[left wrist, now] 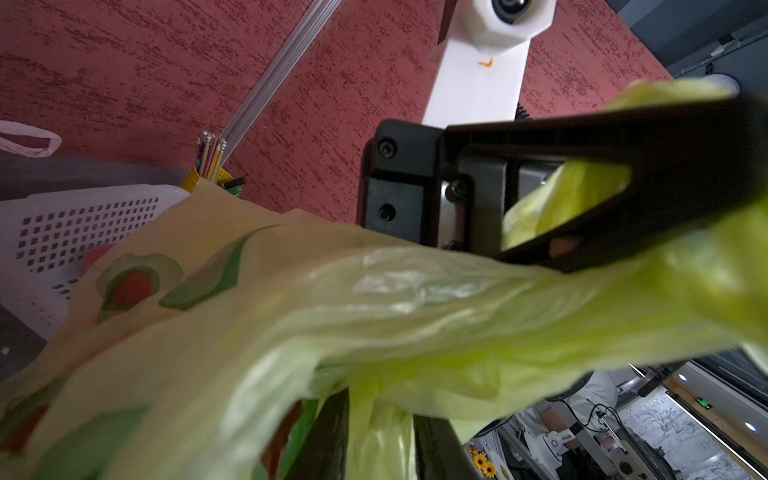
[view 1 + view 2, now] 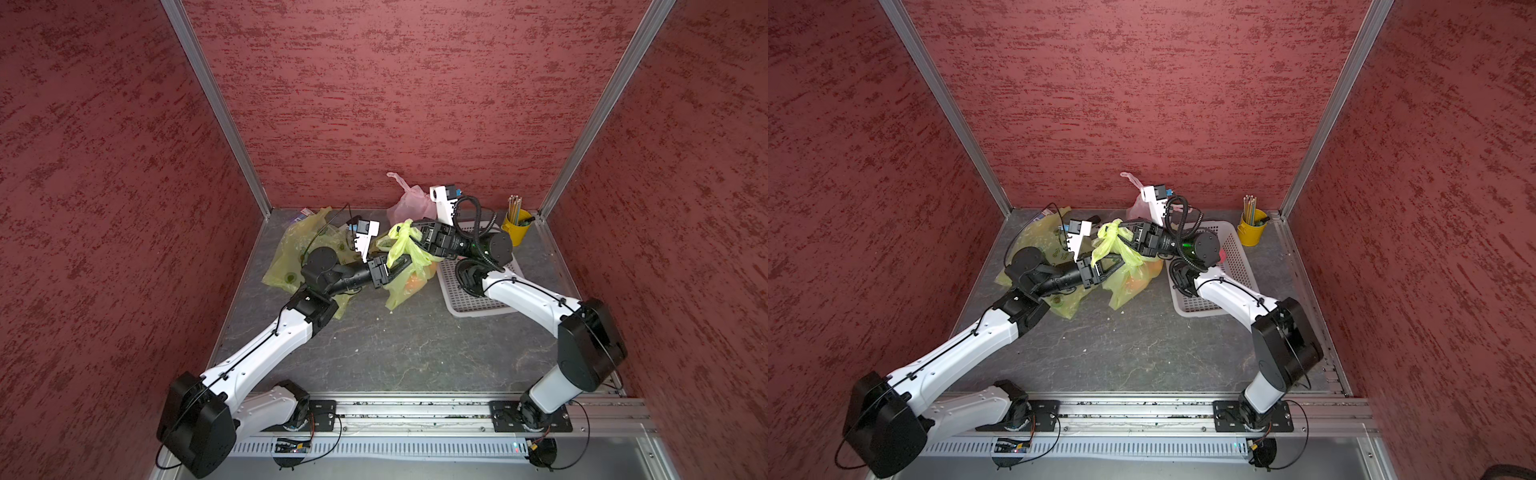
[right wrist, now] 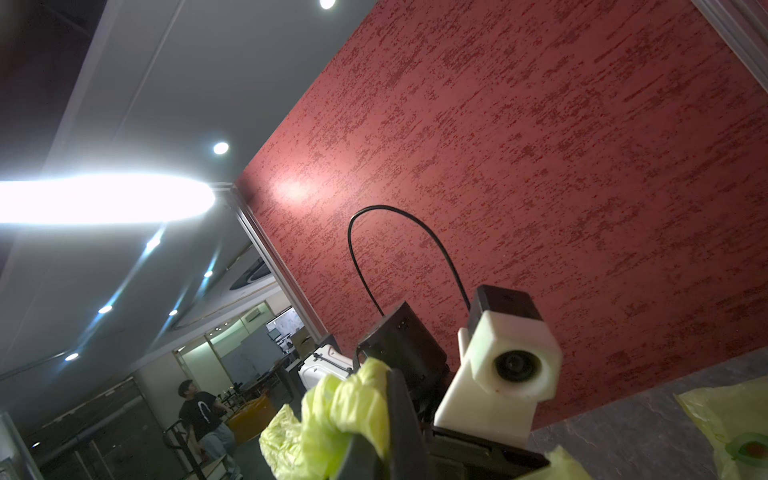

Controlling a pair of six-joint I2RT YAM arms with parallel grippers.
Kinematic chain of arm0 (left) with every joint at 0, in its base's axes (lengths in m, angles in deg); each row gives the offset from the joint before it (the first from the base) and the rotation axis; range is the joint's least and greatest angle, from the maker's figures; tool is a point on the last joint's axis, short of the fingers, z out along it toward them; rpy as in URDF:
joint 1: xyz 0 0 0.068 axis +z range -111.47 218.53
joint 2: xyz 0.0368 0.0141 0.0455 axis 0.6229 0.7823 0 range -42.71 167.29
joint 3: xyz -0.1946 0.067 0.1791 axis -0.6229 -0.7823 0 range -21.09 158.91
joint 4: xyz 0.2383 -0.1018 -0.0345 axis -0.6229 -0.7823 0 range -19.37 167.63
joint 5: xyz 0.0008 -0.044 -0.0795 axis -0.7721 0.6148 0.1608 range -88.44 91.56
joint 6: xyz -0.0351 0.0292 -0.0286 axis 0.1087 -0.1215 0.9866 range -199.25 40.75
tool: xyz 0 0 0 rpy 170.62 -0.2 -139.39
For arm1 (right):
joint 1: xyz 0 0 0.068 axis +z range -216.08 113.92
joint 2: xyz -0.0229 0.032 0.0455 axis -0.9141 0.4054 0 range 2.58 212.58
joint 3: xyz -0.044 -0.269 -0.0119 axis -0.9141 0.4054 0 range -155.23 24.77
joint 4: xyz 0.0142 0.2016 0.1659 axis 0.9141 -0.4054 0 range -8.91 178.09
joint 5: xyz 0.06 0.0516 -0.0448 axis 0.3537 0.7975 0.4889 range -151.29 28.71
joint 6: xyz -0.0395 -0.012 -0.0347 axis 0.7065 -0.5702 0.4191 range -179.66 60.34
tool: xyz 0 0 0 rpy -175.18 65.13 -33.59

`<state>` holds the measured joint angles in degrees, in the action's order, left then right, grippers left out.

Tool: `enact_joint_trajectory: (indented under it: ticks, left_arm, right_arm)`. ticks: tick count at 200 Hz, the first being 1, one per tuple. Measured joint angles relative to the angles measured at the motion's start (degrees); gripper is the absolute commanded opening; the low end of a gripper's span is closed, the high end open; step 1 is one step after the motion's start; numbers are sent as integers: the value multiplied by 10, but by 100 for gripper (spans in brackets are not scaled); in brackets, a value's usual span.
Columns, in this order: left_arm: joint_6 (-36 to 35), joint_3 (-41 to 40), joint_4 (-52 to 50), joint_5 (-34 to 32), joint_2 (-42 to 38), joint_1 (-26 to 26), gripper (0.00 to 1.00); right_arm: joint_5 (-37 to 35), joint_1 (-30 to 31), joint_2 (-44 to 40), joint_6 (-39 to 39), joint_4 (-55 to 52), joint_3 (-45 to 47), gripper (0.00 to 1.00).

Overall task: Place the peach into a plastic bag & tie a knot
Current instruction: Cross the plastic bag at the center of the board.

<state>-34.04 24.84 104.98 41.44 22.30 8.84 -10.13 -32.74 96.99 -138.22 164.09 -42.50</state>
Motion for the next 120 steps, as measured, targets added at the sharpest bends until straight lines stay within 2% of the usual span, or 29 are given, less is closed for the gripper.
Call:
enact_joint_trajectory:
  ticks: [44,81,120]
  left_arm:
    - [13,-27,-17,-5,-40,52,37]
    - [14,-28,-71,14,-106,108,41]
    - [-2,-16,-153,40,-156,136,45]
  right_arm:
    - [-3,0,20,-25,23,-4,0]
    - [3,0,42,-48,40,-18,0]
    - [12,0,59,-67,54,-27,0]
